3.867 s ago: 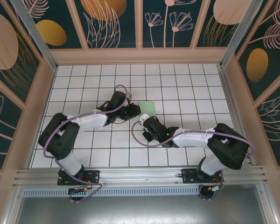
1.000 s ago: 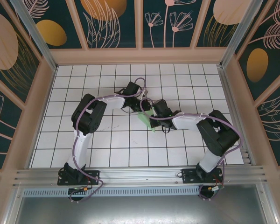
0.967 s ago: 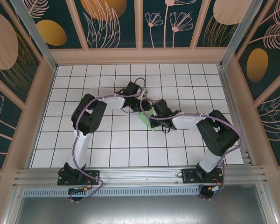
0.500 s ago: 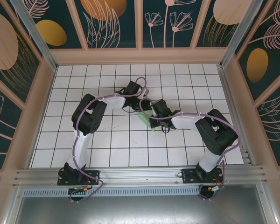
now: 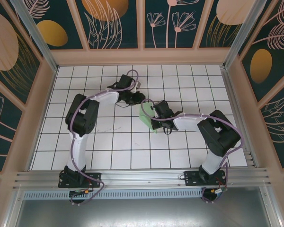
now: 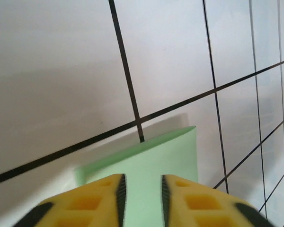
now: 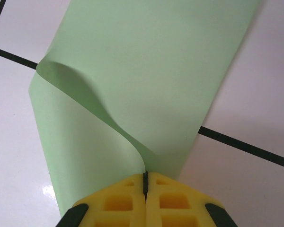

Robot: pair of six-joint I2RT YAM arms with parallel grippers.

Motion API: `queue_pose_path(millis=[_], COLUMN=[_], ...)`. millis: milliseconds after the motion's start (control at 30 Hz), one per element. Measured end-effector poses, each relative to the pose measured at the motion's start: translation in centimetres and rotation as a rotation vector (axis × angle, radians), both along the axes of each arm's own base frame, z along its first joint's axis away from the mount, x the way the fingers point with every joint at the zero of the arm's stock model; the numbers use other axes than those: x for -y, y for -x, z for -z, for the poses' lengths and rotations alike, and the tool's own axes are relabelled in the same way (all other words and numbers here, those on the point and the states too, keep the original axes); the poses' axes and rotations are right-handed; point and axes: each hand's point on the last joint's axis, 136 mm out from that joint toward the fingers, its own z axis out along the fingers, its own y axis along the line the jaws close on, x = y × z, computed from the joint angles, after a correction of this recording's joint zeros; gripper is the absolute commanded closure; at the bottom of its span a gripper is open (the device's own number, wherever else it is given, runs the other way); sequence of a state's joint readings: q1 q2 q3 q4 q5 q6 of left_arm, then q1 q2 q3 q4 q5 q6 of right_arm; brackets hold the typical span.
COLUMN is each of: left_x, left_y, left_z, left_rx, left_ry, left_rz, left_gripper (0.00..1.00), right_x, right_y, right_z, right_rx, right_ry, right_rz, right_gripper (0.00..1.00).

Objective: Fold a paper plane with a square sheet of paper (fold left side to right side)
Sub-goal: Third fold the triangle at the center of the table.

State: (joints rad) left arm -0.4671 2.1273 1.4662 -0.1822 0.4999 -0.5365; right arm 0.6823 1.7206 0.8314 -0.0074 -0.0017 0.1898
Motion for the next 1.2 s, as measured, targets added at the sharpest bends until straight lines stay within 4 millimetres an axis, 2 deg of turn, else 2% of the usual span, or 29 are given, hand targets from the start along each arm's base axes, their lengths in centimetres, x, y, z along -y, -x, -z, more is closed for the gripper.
queue_pose_path(millis=[167,300,500,667,833,1200], left_x=[-1.5,-1.3,1.4,3.3,3.1,2.2], left_y=[2.9,5.7,8.8,10.2,10.3,10.7], left_z=[-3.2,-4.1,-3.0,-1.5,1.0,2.7], left_rx=[0.056,0.062,0.006,-0.027,-0.075,-0.101], left_ry=[0.055,0.148,0.215,0.216,0.180,0.138], left_rz=[-0.010,0.018,0.091,0.125,0.103,0.066], left_gripper=[0.86,0.86,0.86,0.86,0.86,0.86], right_x=[-0.1,-0.3,-0.4,-0.4,-0.4,-0.4], right_y=[0.0,-0.1,-0.1,-0.1,-0.1,-0.1], right_z=[0.0,0.0,0.0,0.0,0.0,0.0], right_rx=[-0.002,-0.003,-0.004,-0.005,-0.006,-0.010], right_ry=[-0.002,-0.005,-0.007,-0.004,-0.001,0.002], right_rz=[-0.002,-0.005,-0.007,-0.010,-0.013,-0.014], right_gripper=[1.00,1.00,1.00,1.00,1.00,1.00])
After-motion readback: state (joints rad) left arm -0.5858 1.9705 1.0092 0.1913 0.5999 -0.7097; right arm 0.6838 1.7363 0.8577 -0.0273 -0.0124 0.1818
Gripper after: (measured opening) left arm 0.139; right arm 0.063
